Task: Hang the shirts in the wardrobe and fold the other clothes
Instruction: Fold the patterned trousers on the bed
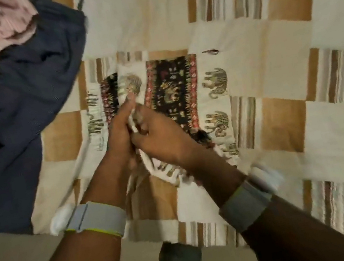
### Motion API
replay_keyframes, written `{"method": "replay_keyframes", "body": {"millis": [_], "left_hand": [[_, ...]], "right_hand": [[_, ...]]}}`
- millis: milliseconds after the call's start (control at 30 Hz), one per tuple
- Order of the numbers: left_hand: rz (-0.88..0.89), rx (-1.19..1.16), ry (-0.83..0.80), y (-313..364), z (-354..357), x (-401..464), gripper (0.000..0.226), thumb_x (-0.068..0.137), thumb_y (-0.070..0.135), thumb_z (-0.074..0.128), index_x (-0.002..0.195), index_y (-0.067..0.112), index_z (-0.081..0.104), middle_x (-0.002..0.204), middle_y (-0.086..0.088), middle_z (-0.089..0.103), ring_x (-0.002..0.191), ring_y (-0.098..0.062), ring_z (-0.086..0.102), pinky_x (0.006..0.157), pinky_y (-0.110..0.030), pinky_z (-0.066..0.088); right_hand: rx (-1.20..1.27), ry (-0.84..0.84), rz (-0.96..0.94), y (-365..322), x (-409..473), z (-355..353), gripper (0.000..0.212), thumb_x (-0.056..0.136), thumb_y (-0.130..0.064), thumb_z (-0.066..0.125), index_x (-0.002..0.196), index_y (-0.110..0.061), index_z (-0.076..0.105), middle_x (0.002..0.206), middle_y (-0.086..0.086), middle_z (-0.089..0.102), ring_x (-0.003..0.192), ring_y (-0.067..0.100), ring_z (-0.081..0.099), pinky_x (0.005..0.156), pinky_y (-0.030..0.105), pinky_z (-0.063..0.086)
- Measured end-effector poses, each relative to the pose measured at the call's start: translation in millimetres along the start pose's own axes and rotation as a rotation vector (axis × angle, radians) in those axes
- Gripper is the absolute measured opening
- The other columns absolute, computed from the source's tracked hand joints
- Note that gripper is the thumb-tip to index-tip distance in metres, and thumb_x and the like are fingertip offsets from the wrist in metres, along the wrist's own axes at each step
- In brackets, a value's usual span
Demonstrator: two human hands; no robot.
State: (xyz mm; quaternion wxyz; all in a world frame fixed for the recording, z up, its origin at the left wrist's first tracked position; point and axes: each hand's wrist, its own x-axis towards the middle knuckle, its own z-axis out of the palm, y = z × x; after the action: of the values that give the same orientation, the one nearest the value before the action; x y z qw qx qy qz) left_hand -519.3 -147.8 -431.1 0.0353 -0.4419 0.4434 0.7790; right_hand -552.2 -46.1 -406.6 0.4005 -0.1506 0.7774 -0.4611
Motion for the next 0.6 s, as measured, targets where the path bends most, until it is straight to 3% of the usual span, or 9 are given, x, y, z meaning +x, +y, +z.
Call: {"method": "replay_keyframes", "body": {"millis": [33,100,200,267,333,400,467,533,600], "left_hand": [[-0.084,0.040,0.038,0,-16,7,0.037,0.097,0.047,0.066,0.095,0.011,0.073,0.084,-0.009,0.070,0.084,-0.024,0.070,0.077,-0.032,0.059],[-0.136,0.085,0.013,1,-43,18,0.022,0.102,0.031,0.062,0.100,0.011,0.072,0.084,-0.011,0.075,0.079,-0.028,0.072,0.065,-0.033,0.060],[0.005,0.210,-0.008,0,-54,29,0.027,0.101,0.027,0.062,0.127,0.021,0.068,0.117,-0.010,0.076,0.108,-0.033,0.073,0.096,-0.054,0.058],[0.034,0.236,0.005,10,-64,32,0.031,0.092,0.043,0.066,0.121,0.035,0.071,0.126,-0.006,0.073,0.118,-0.031,0.069,0.105,-0.058,0.052],[0.037,0.293,-0.007,15,-73,36,0.035,0.082,0.058,0.069,0.114,0.047,0.073,0.131,-0.002,0.071,0.122,-0.028,0.067,0.107,-0.057,0.050],[0.071,0.355,-0.003,25,-84,36,0.039,0.086,0.060,0.065,0.121,0.044,0.071,0.127,0.002,0.071,0.117,-0.015,0.069,0.104,-0.045,0.054],[0.155,0.464,0.006,34,-97,39,0.030,0.104,0.040,0.058,0.129,0.026,0.066,0.111,0.009,0.072,0.098,0.007,0.069,0.088,-0.020,0.057],[0.320,0.674,0.135,39,-106,41,0.029,0.104,0.032,0.058,0.131,0.023,0.063,0.104,0.010,0.071,0.090,0.001,0.070,0.081,-0.029,0.061],[0.458,0.895,0.311,36,-113,42,0.040,0.093,0.049,0.061,0.129,0.030,0.060,0.104,0.007,0.067,0.095,-0.016,0.068,0.080,-0.041,0.060]], "right_hand": [[-0.014,-0.068,0.010,-2,5,10,0.021,0.093,-0.017,0.061,0.113,-0.018,0.064,0.085,-0.004,0.068,0.077,0.014,0.064,0.069,0.030,0.046],[-0.041,0.042,0.029,-6,13,19,0.013,0.096,-0.020,0.059,0.098,-0.021,0.072,0.075,-0.011,0.066,0.062,0.003,0.057,0.059,0.027,0.043],[-0.145,0.480,0.116,7,5,3,0.023,0.099,-0.025,0.058,0.117,-0.028,0.071,0.109,-0.010,0.070,0.086,0.001,0.061,0.072,0.017,0.047],[-0.159,0.651,0.172,19,1,-9,0.028,0.099,-0.024,0.060,0.126,-0.024,0.067,0.123,-0.005,0.068,0.101,0.006,0.061,0.082,0.019,0.047],[-0.137,0.695,0.206,38,-4,-19,0.028,0.098,-0.021,0.061,0.126,-0.021,0.066,0.127,-0.002,0.066,0.111,0.011,0.061,0.091,0.026,0.050],[-0.199,0.689,0.206,55,-5,-23,0.025,0.095,-0.027,0.062,0.120,-0.024,0.065,0.125,-0.002,0.065,0.115,0.015,0.059,0.098,0.033,0.050],[-0.255,0.709,0.244,66,-2,-23,0.042,0.090,-0.045,0.063,0.128,-0.028,0.061,0.125,-0.008,0.060,0.118,0.020,0.058,0.101,0.044,0.052],[-0.196,0.764,0.376,75,-2,-26,0.067,0.084,-0.062,0.065,0.140,-0.028,0.052,0.132,-0.006,0.054,0.123,0.023,0.057,0.102,0.050,0.053],[-0.103,0.797,0.487,79,-1,-26,0.082,0.077,-0.073,0.065,0.143,-0.027,0.049,0.134,0.000,0.059,0.118,0.022,0.063,0.099,0.052,0.055]]}}
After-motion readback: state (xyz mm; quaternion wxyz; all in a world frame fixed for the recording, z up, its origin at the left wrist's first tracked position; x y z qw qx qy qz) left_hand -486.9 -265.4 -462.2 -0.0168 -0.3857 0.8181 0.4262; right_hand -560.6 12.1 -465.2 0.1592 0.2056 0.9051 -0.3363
